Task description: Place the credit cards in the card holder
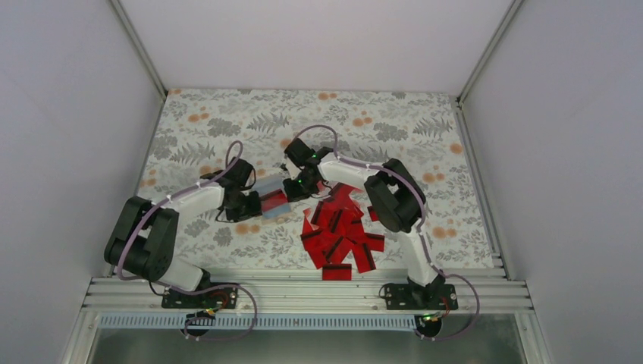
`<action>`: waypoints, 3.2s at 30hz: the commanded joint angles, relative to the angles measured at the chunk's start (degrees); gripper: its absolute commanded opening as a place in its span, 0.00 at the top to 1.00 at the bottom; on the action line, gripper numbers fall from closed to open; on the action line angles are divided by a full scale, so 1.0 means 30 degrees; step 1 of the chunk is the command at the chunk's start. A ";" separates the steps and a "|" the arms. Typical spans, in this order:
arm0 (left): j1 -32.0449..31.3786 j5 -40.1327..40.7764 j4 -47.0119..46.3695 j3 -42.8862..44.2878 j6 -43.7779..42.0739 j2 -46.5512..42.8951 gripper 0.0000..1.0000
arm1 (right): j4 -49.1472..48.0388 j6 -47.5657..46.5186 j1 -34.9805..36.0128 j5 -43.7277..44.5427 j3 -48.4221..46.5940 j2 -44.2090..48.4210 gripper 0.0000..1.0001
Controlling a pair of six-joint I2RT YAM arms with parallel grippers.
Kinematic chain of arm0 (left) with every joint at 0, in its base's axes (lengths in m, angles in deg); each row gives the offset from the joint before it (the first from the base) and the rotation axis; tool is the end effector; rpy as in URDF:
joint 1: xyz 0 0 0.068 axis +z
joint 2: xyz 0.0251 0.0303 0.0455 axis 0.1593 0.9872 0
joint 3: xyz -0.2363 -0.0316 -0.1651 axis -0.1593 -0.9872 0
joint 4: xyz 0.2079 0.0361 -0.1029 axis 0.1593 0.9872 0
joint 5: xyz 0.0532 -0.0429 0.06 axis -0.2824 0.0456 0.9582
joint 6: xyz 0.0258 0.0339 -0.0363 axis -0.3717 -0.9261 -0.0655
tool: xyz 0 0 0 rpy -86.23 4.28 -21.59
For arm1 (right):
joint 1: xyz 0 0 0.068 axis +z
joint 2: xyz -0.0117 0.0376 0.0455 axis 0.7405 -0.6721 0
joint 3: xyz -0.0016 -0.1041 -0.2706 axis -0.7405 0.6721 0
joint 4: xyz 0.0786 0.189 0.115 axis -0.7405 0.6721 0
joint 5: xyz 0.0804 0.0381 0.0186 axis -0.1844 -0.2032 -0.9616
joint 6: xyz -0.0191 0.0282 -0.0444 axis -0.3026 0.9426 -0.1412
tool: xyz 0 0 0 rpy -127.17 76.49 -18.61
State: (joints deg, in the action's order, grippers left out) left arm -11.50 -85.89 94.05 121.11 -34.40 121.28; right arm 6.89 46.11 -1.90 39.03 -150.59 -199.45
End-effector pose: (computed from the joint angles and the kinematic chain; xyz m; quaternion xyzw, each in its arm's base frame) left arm 0.2043 -0.0836 0.1813 -0.1160 0.9842 -0.1203 0.0582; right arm 0.2912 0.3192 0.1684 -0.2321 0.9445 0.2296 0.0353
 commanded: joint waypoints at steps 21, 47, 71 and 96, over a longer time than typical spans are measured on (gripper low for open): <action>-0.3047 -0.3978 -0.0075 0.2396 -0.0407 0.2772 0.58 | 0.0700 -0.0899 -0.4145 -0.1162 0.3559 0.5183 0.96; -0.1365 -0.1381 0.1831 1.2511 -0.6227 0.9059 0.50 | -0.5850 0.5862 -0.4152 -0.4909 0.8551 0.6217 0.91; -0.2235 -0.1027 0.2061 1.2186 -0.6984 0.8956 0.52 | -0.6030 0.5561 -0.4317 -0.3852 0.8653 0.3921 0.92; -0.3270 -0.1103 0.1970 1.2715 -0.7276 1.0005 0.53 | -0.6067 0.5343 -0.4332 -0.3970 0.8750 0.3888 0.93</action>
State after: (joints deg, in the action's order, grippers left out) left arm -20.37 -89.17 100.24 157.86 -55.05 149.66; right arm -10.48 62.87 -14.67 26.47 -124.80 -186.60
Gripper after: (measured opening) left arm 0.473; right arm 0.072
